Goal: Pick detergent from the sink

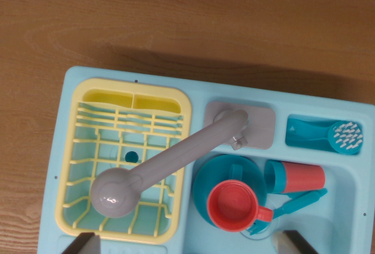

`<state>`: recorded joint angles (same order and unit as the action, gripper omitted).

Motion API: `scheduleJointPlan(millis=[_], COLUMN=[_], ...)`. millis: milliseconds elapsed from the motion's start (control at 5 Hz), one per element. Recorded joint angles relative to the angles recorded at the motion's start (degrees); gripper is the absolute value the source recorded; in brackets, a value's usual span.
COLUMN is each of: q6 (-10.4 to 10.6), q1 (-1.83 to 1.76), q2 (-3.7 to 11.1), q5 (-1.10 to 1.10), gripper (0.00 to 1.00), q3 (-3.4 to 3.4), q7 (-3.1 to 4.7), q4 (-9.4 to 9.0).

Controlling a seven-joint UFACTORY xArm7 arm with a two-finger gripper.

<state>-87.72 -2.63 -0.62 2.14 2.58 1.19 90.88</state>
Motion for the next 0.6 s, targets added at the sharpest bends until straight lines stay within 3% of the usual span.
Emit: scheduleJointPlan(millis=[600], q6=[0.19], q1=[0.04], q2=[0.01], q5=[0.0], gripper=[0.0], q3=[-0.04], q7=[0.15], q4=[-0.19])
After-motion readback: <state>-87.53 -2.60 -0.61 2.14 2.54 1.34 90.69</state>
